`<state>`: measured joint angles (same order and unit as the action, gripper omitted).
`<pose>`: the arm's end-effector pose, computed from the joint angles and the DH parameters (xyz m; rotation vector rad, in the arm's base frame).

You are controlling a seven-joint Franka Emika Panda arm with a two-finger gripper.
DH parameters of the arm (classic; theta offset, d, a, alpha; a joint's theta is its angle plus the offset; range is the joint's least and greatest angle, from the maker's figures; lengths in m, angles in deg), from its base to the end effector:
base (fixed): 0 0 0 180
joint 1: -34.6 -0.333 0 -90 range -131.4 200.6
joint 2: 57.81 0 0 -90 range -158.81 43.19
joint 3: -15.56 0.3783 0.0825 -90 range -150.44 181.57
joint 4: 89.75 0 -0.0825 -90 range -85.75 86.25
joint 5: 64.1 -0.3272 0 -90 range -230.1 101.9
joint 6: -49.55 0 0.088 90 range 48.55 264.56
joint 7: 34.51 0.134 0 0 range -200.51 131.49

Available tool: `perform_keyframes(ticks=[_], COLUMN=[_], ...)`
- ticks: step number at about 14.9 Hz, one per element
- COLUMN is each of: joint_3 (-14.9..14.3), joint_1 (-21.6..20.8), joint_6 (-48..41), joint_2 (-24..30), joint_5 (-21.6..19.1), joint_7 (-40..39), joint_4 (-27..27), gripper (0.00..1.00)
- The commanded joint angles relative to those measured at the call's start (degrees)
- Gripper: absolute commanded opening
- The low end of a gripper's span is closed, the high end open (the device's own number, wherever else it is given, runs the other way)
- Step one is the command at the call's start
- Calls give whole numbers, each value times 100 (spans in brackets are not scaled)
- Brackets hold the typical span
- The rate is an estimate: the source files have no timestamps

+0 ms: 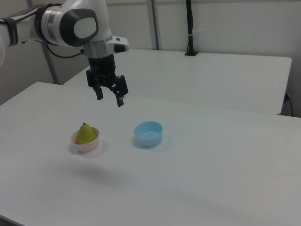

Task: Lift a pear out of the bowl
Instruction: 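Move the open gripper over the pink bowl and lower onto the pear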

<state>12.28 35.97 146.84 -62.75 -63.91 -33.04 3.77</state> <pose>0.5341 -0.0424 0.6006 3.1294 -0.1663 -0.0321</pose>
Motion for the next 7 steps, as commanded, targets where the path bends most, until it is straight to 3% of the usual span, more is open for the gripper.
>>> perform_keyframes(ticks=[1,2,5,7], joint_3=[-537,-559,-1033,-1034], joint_1=[-441,-540,-1269,-1646], joint_6=[-51,-34,45,377], joint_2=[-6,-60,-454,-657], joint_5=[-18,-11,-45,-54], joint_7=[-58,-59,-77,-68], joint_4=[-95,-96,-298,-316], gripper=[100,100,100,100])
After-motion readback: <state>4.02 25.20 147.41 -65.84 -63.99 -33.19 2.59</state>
